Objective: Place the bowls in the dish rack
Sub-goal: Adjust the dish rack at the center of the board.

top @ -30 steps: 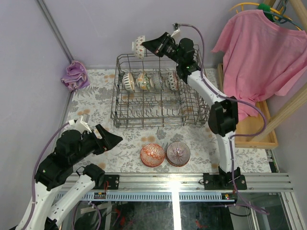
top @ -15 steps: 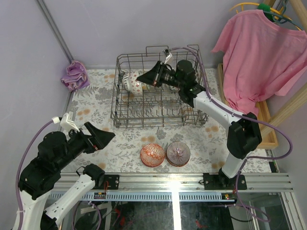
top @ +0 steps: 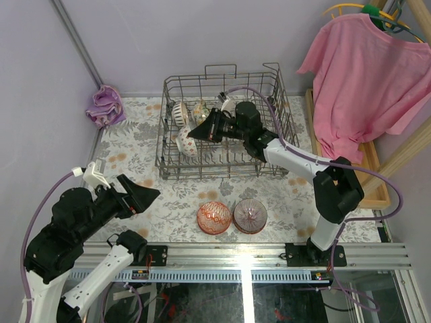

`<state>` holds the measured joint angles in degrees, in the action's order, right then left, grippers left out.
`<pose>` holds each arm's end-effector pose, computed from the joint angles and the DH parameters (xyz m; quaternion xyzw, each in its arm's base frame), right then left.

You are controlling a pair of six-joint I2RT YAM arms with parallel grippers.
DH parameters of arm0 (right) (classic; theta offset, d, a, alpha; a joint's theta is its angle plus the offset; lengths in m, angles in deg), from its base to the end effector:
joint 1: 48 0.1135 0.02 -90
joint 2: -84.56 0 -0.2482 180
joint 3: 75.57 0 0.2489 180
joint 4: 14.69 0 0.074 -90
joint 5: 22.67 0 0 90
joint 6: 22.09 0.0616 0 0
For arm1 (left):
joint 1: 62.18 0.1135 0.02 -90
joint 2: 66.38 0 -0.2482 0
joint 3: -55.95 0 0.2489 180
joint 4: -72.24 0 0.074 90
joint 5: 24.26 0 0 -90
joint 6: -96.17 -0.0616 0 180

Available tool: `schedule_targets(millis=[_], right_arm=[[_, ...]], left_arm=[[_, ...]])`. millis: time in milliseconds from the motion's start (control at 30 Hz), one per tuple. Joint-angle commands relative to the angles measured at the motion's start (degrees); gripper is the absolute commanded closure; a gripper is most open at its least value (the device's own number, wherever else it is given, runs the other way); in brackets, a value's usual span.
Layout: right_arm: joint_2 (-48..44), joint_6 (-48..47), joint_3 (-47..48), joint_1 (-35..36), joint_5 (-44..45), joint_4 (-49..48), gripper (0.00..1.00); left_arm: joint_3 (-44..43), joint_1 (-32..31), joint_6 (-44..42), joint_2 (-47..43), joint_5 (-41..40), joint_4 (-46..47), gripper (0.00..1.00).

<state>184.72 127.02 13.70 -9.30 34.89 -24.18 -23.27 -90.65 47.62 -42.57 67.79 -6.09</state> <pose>0.3182 0.2972 0.3077 -0.0702 0.7109 0.6368 0.2901 0.0509 -0.0301 0.3658 -0.0844 0.8291 -0.3288 0.4442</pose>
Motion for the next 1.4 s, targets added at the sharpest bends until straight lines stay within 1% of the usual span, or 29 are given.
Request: schedule_targets(millis=[0,267,567,733,1033,1367], right_arm=[[0.3,0.9,0.7,0.6,1.0,-6.1,1.0],[2.7,0.8,0.1,0.8,5.8,-5.0,1.0],[5.0,2.2,0.0,0.7,8.0,-5.8,1.0],[5.0,2.4,0.5,0.7,8.1,-5.8,1.0],[3.8,1.5,4.3,0.8,7.5,-3.5,1.0],[1.5,-1.9,9.0,0.7,6.8,1.7,1.0]], left_arm=[[-0.4,-0.1,-0.7,-0.9,-0.9,-0.8,0.13],[0.0,-0.1,-0.8,-0.9,-0.9,-0.6,0.13],[0.1,-0.1,-0.9,-1.2,-0.9,-0.7,0.13],[0.5,-0.1,-0.8,-1.6,-1.0,-0.7,0.13],[0.2,-0.1,-1.2,-1.1,-1.2,-0.6,0.13],[0.3,-0.1,-1.0,-0.9,-0.9,-0.2,0.13]])
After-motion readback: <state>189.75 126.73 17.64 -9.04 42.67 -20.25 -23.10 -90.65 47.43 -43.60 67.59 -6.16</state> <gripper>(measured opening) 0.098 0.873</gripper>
